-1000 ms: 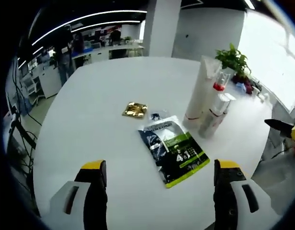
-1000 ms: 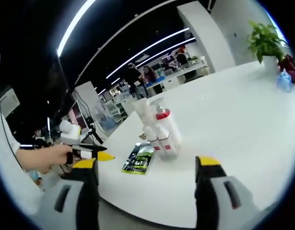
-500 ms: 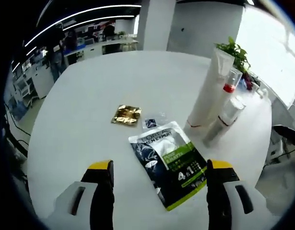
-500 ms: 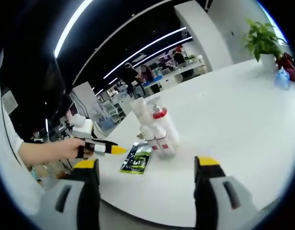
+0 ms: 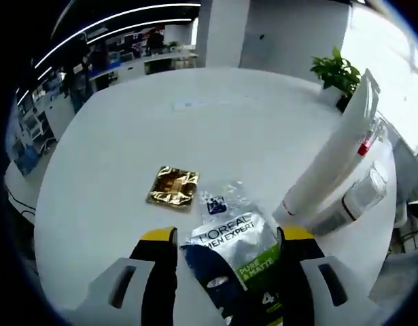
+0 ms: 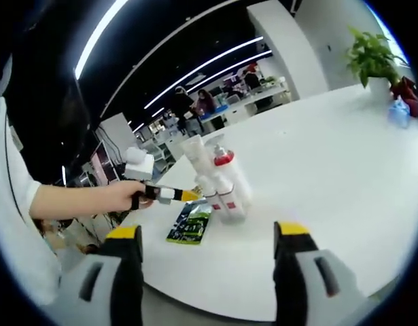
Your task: Arrange the skincare products in the storage area until every visible bottle or jar stands upright without overlapping.
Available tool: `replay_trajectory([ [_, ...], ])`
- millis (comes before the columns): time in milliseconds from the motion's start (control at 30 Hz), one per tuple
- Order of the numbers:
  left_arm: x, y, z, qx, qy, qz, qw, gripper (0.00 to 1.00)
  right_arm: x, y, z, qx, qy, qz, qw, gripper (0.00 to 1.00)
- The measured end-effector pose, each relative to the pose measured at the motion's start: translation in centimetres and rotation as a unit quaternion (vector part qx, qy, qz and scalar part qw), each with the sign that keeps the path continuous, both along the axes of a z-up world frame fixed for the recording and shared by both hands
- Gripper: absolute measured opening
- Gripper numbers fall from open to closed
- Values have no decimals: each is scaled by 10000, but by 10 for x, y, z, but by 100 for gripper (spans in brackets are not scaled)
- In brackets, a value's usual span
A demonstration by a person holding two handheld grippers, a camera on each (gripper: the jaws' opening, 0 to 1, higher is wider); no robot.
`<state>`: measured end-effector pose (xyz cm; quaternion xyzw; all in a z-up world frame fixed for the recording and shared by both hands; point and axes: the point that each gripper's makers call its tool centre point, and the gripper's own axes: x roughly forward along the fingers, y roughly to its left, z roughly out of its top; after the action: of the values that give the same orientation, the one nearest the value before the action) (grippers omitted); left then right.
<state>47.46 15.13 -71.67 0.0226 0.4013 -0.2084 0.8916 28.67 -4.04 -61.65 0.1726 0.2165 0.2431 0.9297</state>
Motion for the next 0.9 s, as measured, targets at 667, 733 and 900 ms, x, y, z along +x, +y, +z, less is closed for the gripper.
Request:
replay_trajectory([
  [667,35,-23,-17,290,48,91,9995,49,1,-4,-3,-40,69,-116,9999,78],
  [733,37,-26,-18,299,55,105,9995,48,1,-3,-3,-46,83,-110,9999,78],
  [900,39,-28,-23,289,130,224,9992,48,1,-4,-4,-75,98,-123,9998,77],
])
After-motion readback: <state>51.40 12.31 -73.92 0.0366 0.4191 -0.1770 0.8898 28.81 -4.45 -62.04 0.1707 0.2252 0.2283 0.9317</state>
